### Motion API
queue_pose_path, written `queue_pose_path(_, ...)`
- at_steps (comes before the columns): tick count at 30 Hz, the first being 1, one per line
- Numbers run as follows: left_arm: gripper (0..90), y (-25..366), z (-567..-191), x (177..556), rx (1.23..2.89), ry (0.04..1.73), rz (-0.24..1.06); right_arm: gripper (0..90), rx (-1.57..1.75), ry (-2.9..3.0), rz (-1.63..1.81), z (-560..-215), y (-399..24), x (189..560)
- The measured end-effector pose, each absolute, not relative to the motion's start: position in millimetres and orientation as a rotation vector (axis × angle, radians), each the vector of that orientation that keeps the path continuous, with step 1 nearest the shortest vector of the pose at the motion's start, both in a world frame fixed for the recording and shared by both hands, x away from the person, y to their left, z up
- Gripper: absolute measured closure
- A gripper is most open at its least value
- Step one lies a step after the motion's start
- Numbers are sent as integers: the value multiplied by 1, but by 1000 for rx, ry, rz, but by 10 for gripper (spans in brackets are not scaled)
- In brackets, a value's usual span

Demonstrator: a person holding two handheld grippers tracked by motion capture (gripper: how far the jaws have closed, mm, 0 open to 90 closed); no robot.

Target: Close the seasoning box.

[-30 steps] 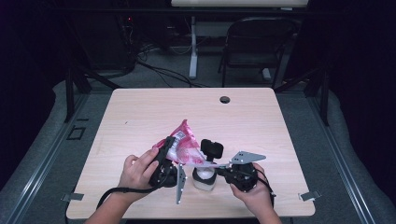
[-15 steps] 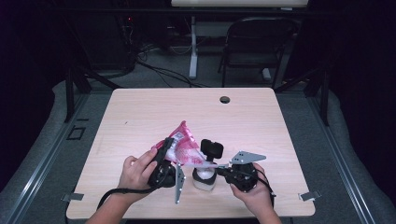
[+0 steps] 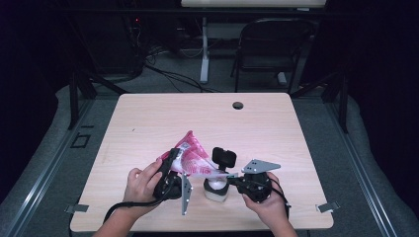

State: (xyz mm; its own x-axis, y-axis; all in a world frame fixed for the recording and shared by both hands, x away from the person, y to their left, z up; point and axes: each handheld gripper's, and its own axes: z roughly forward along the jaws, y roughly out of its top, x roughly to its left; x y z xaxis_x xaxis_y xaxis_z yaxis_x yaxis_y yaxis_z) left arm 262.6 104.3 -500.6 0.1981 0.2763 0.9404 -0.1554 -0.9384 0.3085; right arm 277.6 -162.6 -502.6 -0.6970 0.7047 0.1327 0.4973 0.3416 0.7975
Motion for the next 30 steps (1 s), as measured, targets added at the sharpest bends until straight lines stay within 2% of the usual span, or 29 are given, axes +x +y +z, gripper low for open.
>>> queue_pose_path(16,684,111,-514,264,2190,163,1743,900,1073,2357,1295,-499,-161,279)
queue_pose_path(30,689,119,-522,266,2218,243,1646,900,1059,2348,1315,-496,-156,281)
